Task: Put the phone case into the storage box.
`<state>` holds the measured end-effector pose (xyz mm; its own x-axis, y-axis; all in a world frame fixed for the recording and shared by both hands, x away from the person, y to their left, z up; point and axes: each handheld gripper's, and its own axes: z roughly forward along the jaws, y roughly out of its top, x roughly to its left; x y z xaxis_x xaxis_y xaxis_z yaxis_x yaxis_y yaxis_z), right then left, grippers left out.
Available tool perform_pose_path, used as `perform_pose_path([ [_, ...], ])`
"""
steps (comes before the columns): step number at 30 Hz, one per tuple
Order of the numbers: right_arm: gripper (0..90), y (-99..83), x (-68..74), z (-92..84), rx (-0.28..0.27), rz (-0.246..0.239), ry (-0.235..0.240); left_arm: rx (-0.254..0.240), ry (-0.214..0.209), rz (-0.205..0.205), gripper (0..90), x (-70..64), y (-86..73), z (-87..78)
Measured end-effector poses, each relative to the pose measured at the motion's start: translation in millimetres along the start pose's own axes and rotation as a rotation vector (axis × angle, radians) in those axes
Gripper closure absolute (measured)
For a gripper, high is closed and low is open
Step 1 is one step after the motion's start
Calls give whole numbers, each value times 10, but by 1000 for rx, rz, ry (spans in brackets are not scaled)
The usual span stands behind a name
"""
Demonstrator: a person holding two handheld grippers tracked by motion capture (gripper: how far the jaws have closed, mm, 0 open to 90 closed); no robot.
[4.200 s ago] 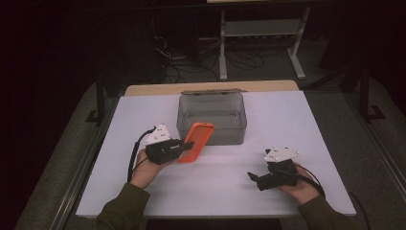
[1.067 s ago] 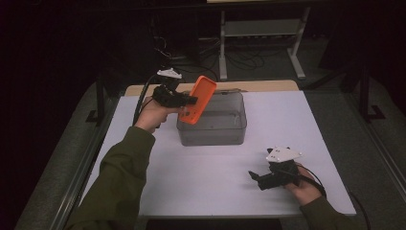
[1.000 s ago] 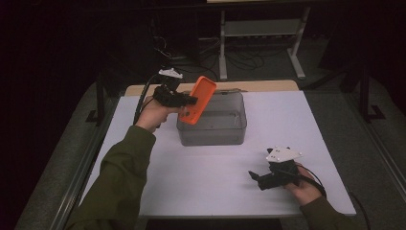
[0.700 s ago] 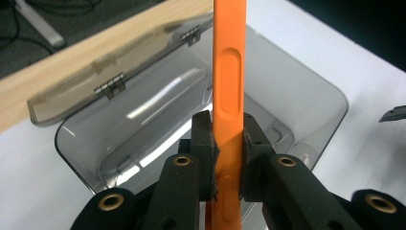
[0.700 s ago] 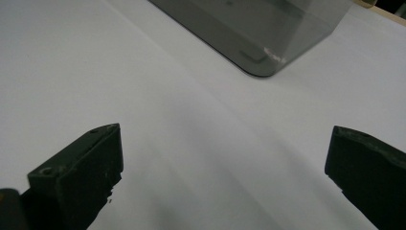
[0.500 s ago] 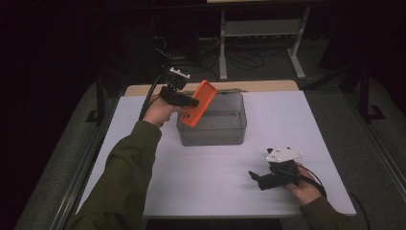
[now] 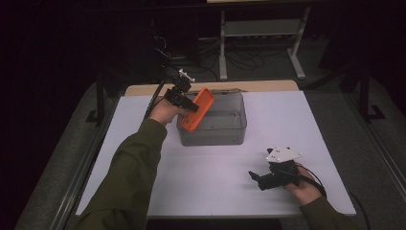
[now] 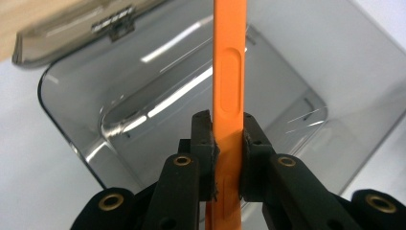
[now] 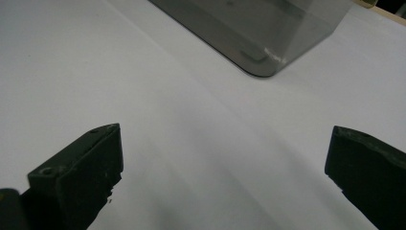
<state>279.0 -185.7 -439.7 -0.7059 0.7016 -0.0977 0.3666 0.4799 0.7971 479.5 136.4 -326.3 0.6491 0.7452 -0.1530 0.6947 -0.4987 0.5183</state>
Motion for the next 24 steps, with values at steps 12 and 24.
perform_pose_path([
  [12,0,1,1,-2,-3,-3,1,74,26,-99,792,56,33,158],
  [24,0,2,-1,-5,-7,-3,4,123,48,-142,791,108,29,271],
])
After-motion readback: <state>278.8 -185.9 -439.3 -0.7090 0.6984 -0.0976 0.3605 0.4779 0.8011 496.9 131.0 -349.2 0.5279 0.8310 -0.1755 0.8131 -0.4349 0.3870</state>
